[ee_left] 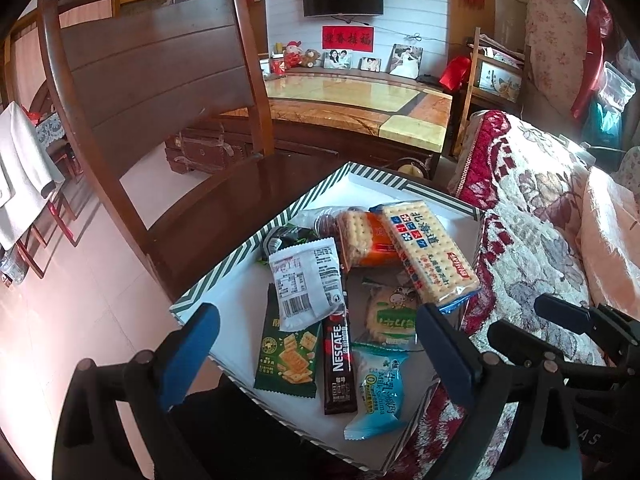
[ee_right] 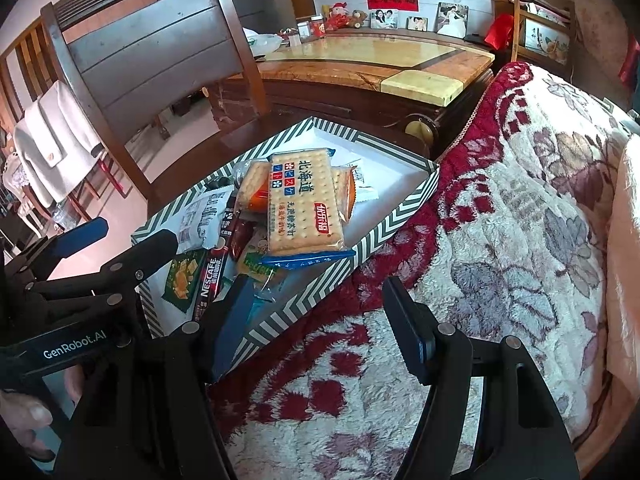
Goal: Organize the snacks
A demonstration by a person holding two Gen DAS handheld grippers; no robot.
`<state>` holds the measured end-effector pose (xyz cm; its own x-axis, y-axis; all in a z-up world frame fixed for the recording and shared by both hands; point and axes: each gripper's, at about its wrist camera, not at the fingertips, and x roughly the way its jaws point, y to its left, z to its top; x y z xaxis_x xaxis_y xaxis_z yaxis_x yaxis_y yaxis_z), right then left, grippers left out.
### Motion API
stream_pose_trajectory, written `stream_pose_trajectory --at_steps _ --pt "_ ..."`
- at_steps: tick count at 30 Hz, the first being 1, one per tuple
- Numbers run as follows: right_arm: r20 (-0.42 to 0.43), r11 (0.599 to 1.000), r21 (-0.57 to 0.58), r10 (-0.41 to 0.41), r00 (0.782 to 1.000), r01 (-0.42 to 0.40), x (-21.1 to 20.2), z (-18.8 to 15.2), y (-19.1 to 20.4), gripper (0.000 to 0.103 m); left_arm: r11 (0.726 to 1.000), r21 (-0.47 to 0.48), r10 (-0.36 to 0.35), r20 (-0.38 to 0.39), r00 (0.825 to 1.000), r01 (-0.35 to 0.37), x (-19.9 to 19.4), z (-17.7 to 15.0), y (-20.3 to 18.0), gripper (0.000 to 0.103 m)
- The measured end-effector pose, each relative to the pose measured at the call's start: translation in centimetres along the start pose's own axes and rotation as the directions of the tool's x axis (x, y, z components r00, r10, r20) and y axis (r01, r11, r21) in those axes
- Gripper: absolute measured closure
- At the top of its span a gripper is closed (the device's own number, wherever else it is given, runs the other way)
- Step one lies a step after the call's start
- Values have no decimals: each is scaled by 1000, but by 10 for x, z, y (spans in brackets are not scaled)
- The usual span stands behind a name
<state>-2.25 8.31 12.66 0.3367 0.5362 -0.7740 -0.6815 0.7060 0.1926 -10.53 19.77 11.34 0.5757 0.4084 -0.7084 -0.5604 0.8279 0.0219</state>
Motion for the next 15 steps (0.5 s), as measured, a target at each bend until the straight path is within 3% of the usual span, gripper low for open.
stream_pose_trajectory --at_steps 15 --pt "-15 1000 -3 7 1000 -7 4 0 3 36 1000 -3 8 -2 1000 -8 1 0 1 4"
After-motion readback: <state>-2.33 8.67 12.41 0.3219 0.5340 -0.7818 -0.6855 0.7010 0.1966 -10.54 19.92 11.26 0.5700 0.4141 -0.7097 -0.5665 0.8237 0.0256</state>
